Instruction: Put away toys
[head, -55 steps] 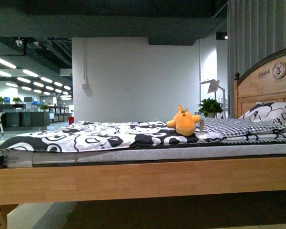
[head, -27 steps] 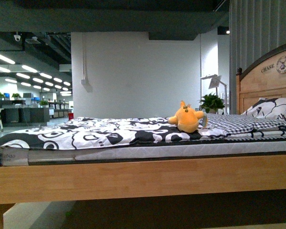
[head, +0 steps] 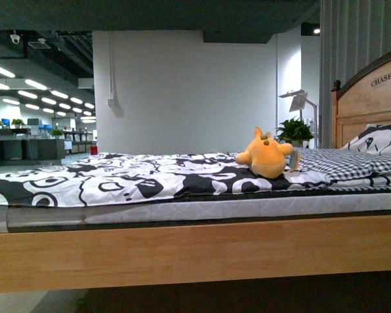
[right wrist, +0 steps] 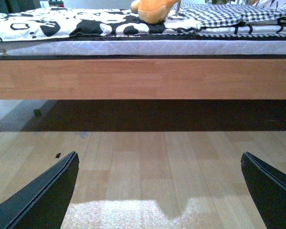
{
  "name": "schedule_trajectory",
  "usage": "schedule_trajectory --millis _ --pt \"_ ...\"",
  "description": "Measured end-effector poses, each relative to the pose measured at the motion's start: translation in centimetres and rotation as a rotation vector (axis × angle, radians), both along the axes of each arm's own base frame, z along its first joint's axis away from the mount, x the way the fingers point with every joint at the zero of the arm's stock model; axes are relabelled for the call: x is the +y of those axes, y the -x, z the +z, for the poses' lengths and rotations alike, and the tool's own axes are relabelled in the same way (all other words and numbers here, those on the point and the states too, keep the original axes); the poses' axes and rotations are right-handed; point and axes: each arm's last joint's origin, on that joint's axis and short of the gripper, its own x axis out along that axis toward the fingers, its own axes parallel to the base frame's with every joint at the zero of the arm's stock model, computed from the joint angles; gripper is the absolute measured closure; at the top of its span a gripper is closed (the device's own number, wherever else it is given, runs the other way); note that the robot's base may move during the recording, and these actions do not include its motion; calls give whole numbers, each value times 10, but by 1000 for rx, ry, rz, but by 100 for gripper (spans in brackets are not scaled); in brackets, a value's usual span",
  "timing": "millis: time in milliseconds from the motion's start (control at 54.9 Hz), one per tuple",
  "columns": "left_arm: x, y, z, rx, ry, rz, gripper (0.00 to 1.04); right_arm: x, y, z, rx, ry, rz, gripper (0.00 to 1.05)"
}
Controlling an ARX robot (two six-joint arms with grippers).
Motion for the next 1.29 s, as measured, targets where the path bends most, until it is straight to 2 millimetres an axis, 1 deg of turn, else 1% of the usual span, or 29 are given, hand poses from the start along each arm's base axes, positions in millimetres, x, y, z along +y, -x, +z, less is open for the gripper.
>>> schedule_trajectory --millis 1293 --pt "0 0 0 0 0 0 6 0 0 0 0 0 0 0"
